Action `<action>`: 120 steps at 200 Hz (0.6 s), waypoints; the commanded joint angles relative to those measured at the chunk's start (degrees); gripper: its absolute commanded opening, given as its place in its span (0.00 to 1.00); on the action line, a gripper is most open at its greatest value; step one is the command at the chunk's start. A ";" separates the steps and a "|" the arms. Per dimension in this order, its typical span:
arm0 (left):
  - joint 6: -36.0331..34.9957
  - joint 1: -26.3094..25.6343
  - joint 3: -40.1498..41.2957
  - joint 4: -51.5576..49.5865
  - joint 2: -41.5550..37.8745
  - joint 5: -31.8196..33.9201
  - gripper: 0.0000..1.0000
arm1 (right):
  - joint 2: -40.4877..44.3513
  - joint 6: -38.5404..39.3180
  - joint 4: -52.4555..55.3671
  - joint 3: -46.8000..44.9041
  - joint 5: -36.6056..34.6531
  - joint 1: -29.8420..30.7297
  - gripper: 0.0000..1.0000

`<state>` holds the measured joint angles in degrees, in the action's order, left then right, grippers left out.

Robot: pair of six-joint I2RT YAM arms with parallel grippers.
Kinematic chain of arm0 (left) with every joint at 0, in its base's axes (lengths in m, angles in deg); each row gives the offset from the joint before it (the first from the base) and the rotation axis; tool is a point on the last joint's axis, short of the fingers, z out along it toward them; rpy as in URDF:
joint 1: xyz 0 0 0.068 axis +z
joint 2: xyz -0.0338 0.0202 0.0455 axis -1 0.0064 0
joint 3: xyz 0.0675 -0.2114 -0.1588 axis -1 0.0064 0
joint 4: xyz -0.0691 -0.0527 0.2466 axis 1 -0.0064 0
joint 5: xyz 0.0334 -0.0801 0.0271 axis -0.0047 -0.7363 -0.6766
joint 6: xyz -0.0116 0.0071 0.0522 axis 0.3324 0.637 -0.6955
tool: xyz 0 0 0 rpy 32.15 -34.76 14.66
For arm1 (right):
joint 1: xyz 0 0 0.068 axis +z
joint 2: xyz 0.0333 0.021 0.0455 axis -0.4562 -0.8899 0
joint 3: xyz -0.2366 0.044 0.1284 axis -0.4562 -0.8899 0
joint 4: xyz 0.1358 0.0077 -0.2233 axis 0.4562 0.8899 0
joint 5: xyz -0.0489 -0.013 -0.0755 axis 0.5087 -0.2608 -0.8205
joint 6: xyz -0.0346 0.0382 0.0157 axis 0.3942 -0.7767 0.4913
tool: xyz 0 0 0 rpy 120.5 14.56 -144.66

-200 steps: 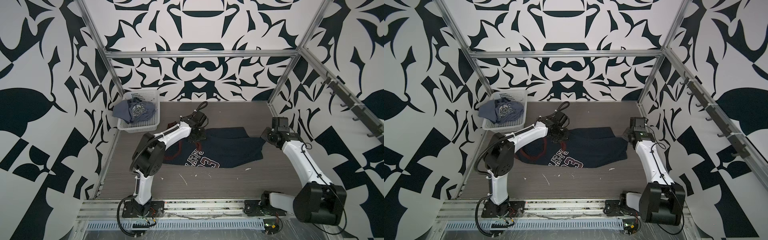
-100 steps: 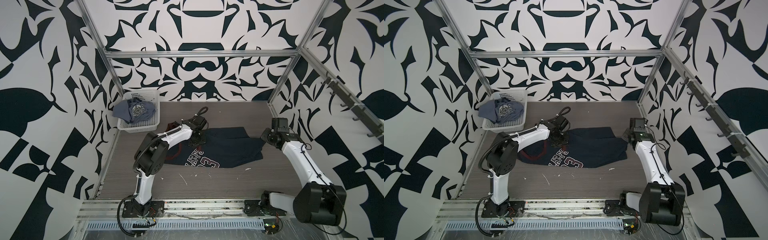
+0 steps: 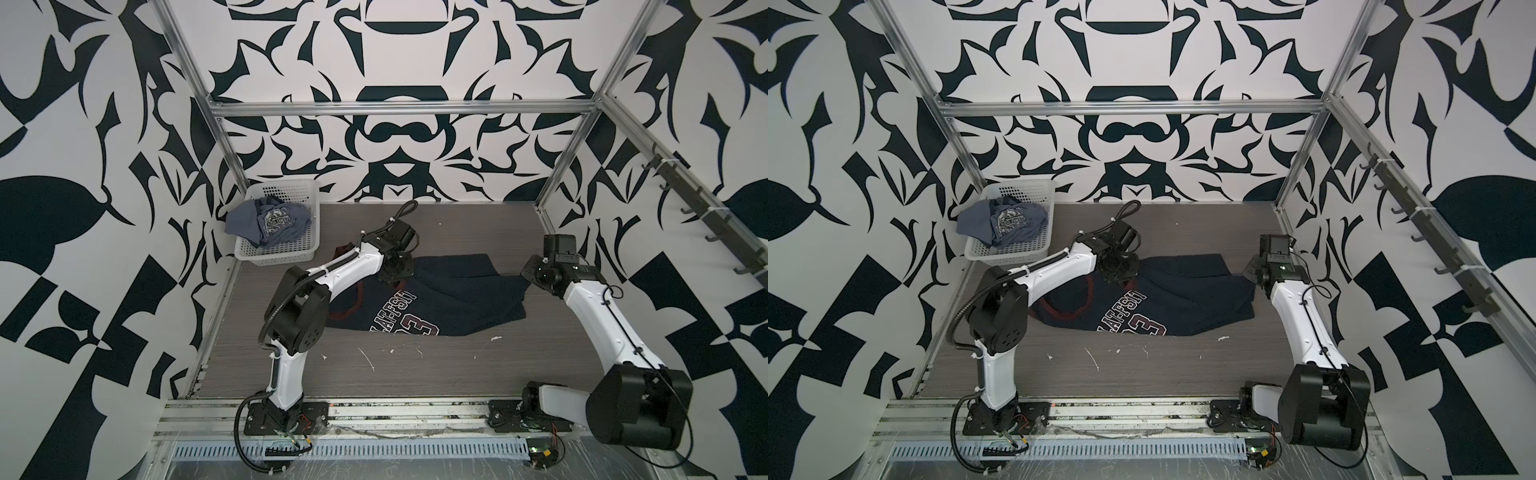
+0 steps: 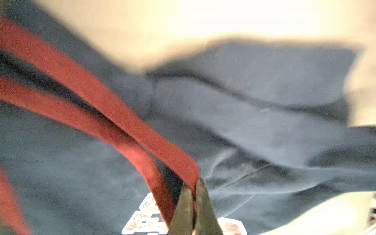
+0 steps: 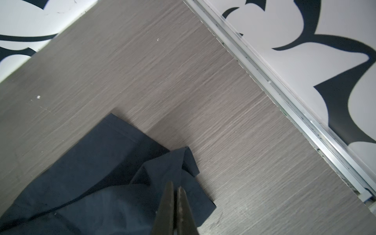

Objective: Fold and stack tank tops
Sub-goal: Smooth out the tank top at the center of the table.

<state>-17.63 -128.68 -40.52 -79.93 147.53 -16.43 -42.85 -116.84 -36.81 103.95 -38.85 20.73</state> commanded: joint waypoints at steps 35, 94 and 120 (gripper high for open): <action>-0.30 10.89 -0.66 4.95 -8.40 2.67 0.00 | -12.32 -0.13 -1.27 8.98 8.85 -0.18 0.00; -1.62 12.22 -0.24 3.38 0.03 -0.54 0.00 | -34.36 -0.38 -3.14 23.44 17.80 0.00 0.00; -1.89 13.09 -0.67 3.32 2.02 -0.28 0.00 | -42.29 -0.39 -2.07 31.76 19.18 0.68 0.00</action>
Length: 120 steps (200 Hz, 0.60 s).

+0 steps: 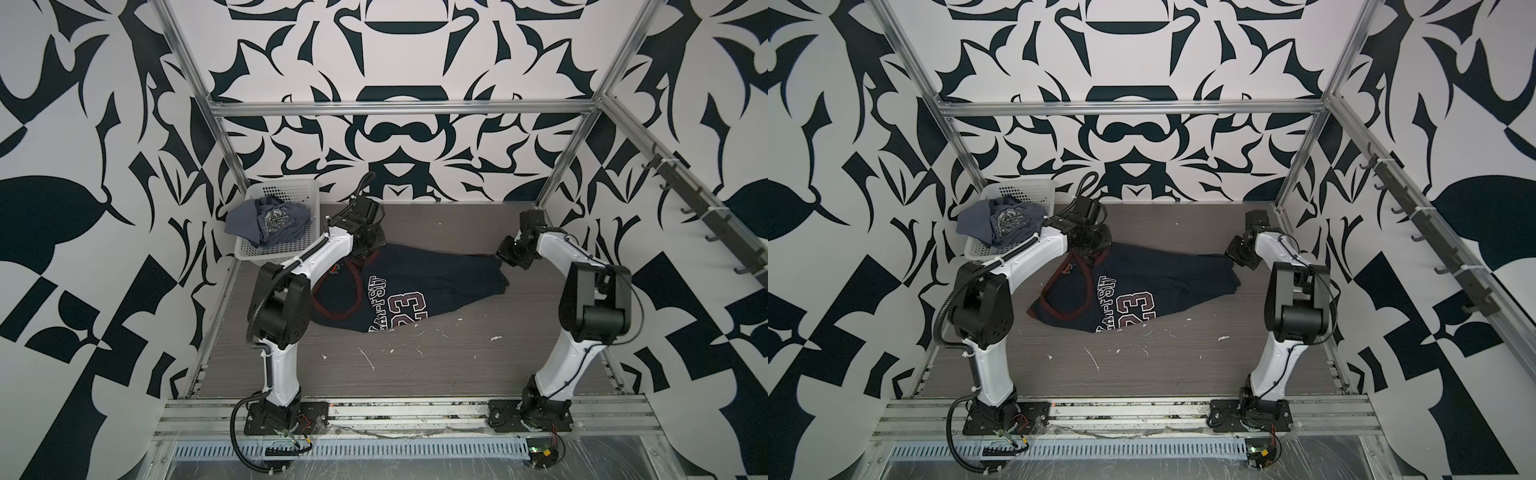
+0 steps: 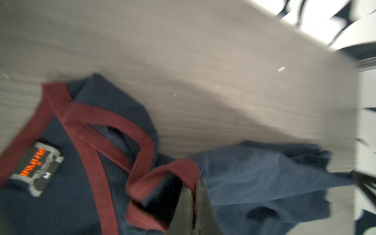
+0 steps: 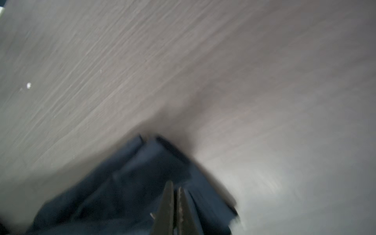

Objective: Fold and stack tank tops
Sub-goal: Smooth out the tank top at the center of the table.

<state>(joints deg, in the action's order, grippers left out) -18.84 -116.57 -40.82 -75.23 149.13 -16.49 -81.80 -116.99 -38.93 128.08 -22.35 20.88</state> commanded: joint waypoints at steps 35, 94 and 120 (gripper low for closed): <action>-0.69 1.80 -0.79 -1.91 1.71 1.05 0.00 | -10.94 0.68 3.76 17.49 2.42 0.83 0.12; -0.78 2.43 -0.94 -1.87 3.40 1.35 0.00 | -4.20 4.49 -1.24 8.96 7.64 -1.80 0.42; -0.77 2.53 -1.42 -1.90 4.12 1.30 0.00 | -1.60 6.40 -3.48 3.88 11.68 -2.37 0.39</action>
<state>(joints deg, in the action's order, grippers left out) -19.47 -114.54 -40.82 -75.78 152.25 -15.95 -86.89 -113.28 -39.59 135.08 -15.46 19.26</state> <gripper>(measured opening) 0.053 0.401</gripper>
